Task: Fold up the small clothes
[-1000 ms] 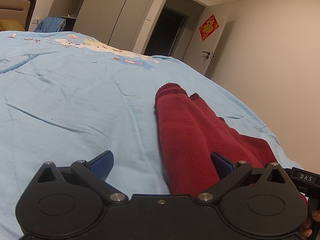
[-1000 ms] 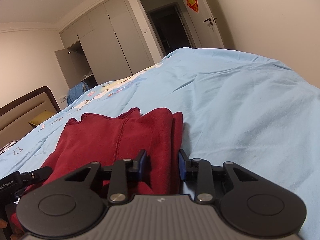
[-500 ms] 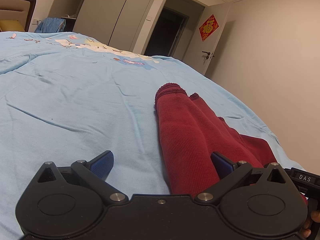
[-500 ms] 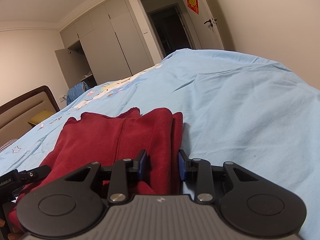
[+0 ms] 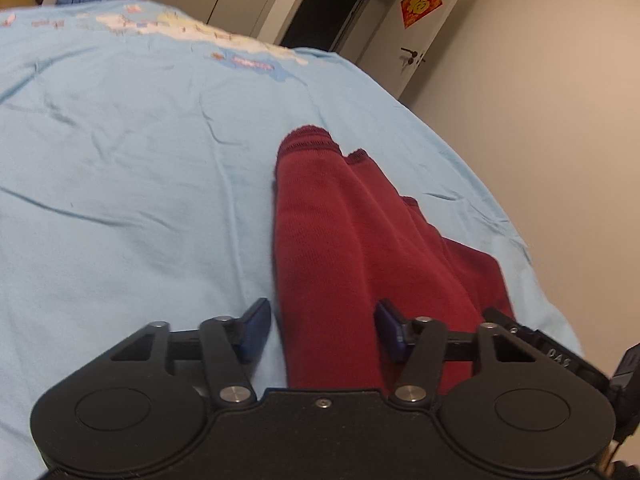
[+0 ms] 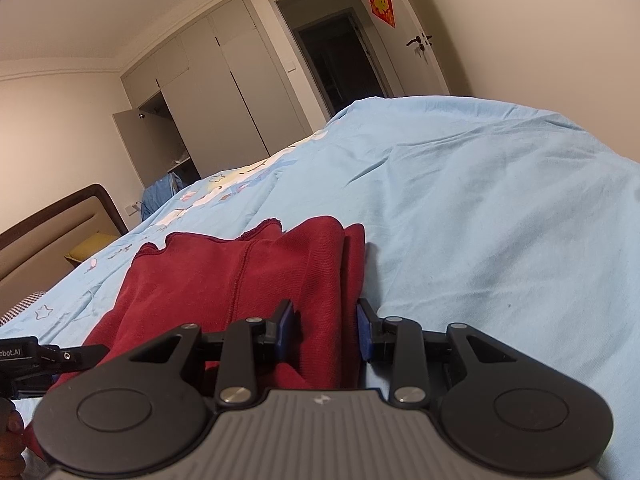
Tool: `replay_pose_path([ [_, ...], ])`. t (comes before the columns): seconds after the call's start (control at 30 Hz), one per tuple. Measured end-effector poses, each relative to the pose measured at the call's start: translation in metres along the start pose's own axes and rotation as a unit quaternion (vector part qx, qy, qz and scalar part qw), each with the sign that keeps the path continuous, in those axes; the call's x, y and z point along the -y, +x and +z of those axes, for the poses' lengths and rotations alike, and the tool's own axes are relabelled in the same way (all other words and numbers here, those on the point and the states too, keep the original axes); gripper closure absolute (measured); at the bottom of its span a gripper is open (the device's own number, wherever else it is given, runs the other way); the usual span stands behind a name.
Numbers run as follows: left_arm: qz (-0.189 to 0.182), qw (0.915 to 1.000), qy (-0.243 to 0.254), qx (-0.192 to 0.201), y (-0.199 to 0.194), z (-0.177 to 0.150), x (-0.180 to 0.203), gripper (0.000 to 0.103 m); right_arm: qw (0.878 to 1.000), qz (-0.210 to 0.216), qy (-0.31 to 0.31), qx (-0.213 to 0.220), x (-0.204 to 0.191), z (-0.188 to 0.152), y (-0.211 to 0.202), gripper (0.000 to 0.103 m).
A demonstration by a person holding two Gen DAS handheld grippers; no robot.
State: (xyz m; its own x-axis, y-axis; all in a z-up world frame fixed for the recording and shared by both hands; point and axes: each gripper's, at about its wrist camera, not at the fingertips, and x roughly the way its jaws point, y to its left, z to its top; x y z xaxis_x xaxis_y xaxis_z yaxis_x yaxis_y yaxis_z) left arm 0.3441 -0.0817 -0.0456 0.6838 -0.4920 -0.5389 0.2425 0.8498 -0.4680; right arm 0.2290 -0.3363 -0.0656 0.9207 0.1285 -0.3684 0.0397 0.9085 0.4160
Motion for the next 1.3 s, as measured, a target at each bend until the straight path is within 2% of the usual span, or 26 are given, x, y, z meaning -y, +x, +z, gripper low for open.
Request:
replay_pose_path([
  [0.17, 0.004, 0.9996, -0.019, 0.019, -0.005, -0.005, 0.001, 0.064, 1.000, 0.003, 0.002, -0.001, 0.000, 0.000, 0.000, 0.068],
  [0.23, 0.018, 0.9995, 0.005, 0.026, -0.009, -0.005, 0.013, 0.069, 1.000, 0.010, -0.001, -0.005, -0.003, 0.004, -0.001, 0.081],
  [0.27, 0.023, 0.9990, 0.022, 0.030, -0.011, -0.003, 0.019, 0.070, 1.000, 0.008, -0.006, -0.003, -0.006, 0.008, -0.004, 0.084],
  [0.43, 0.028, 0.9942, 0.090, 0.051, -0.027, 0.010, 0.036, 0.073, 0.997, 0.011, -0.066, 0.033, -0.046, 0.022, -0.015, 0.087],
  [0.57, 0.064, 0.9833, 0.147, 0.086, -0.048, 0.022, 0.039, 0.073, 0.993, 0.036, -0.097, 0.048, -0.083, 0.028, -0.013, 0.087],
  [0.67, 0.095, 0.9748, 0.162, 0.121, -0.071, 0.034, 0.026, 0.073, 0.991, 0.062, -0.108, 0.056, -0.110, 0.027, -0.002, 0.087],
  [0.83, 0.154, 0.9659, 0.152, 0.142, -0.099, 0.053, -0.012, 0.073, 0.989, 0.106, -0.098, 0.039, -0.156, 0.026, 0.034, 0.087],
  [0.93, 0.183, 0.9657, 0.128, 0.132, -0.104, 0.058, -0.041, 0.073, 0.986, 0.117, -0.116, 0.013, -0.180, 0.017, 0.064, 0.087],
  [1.0, 0.193, 0.9685, 0.107, 0.115, -0.102, 0.058, -0.061, 0.073, 0.986, 0.117, -0.118, -0.009, -0.189, 0.007, 0.082, 0.087],
  [1.1, 0.195, 0.9752, 0.061, 0.086, -0.094, 0.050, -0.093, 0.072, 0.988, 0.097, -0.115, -0.024, -0.187, -0.005, 0.097, 0.087],
  [1.17, 0.185, 0.9786, 0.036, 0.083, -0.091, 0.042, -0.108, 0.069, 0.991, 0.103, -0.080, -0.040, -0.171, -0.009, 0.103, 0.084],
  [1.23, 0.174, 0.9802, 0.021, 0.092, -0.091, 0.033, -0.118, 0.062, 0.992, 0.104, -0.052, -0.055, -0.155, -0.010, 0.107, 0.072],
  [1.3, 0.172, 0.9801, 0.019, 0.098, -0.092, 0.028, -0.125, 0.056, 0.991, 0.109, -0.038, -0.061, -0.147, -0.011, 0.109, 0.069],
])
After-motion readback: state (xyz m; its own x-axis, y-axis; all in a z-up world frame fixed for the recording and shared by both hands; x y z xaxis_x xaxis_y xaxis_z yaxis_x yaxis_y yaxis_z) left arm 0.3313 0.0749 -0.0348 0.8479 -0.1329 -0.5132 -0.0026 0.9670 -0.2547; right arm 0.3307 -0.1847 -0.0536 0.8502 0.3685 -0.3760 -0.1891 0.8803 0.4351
